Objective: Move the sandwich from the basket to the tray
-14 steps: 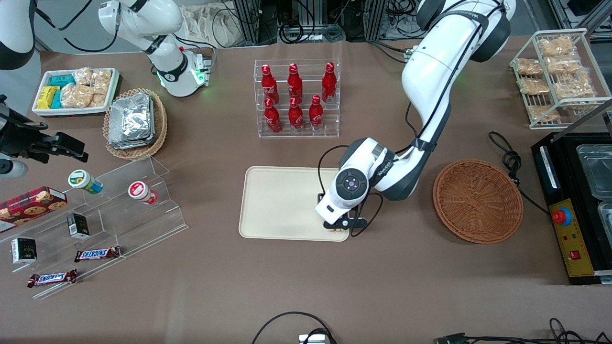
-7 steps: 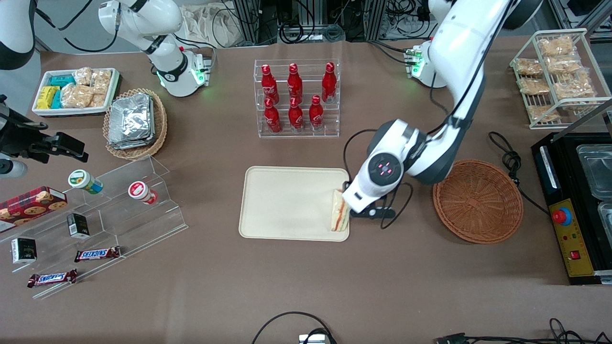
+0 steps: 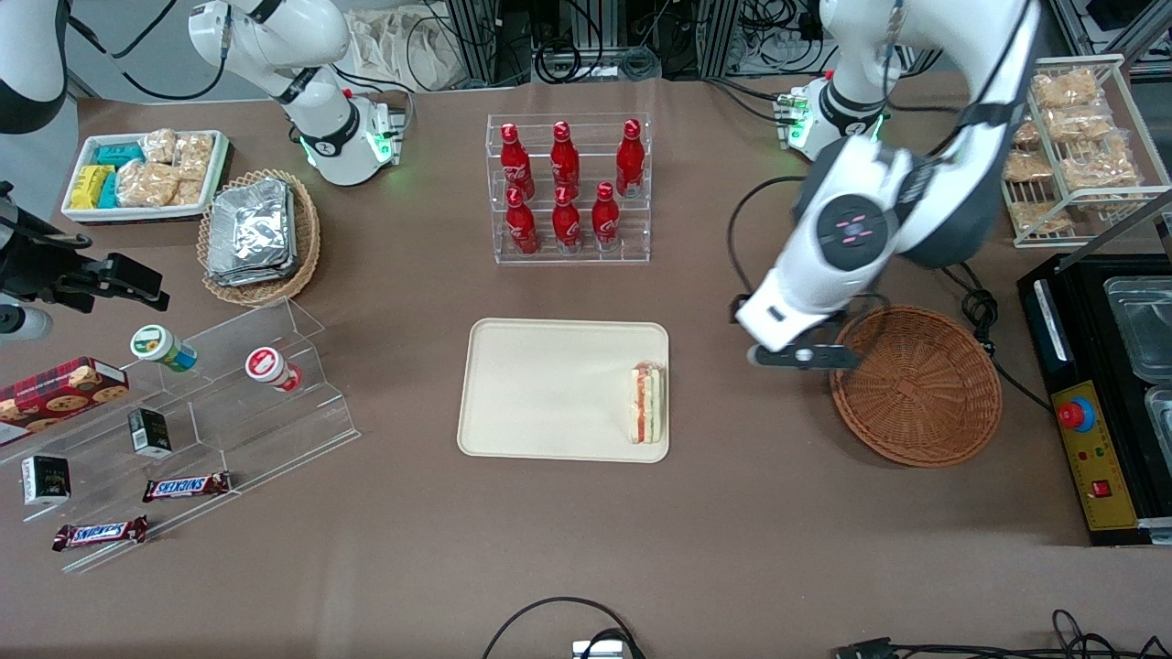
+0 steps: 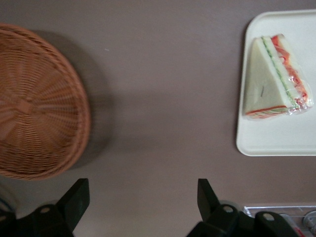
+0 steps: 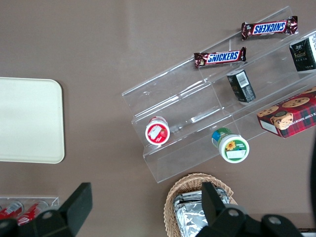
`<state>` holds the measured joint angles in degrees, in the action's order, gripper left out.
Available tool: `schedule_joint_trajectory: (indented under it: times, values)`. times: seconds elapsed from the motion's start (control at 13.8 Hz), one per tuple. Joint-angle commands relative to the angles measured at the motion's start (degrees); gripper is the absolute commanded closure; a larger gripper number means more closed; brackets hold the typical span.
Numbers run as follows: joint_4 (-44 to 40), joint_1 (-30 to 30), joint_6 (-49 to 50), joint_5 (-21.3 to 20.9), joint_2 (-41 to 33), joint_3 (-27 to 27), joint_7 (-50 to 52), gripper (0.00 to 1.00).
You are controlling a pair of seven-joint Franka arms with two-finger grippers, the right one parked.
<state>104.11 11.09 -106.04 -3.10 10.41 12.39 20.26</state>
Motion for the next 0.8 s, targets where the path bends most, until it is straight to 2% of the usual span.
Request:
schedule_joint_trajectory:
  times: [0.0, 0.22, 0.51, 0.73]
  values:
    - [-2.5, -4.4, 6.4, 0.6, -2.8, 0.4, -3.9, 0.01]
    - [-9.6, -8.7, 11.3, 0.6, -1.1, 0.4, -3.9, 0.0]
    - [-12.4, -12.2, 12.4, 0.5, 0.1, 0.3, -4.1, 0.0]
    - [-17.6, -15.8, 12.6, 0.6, 4.5, 0.3, -4.1, 0.0]
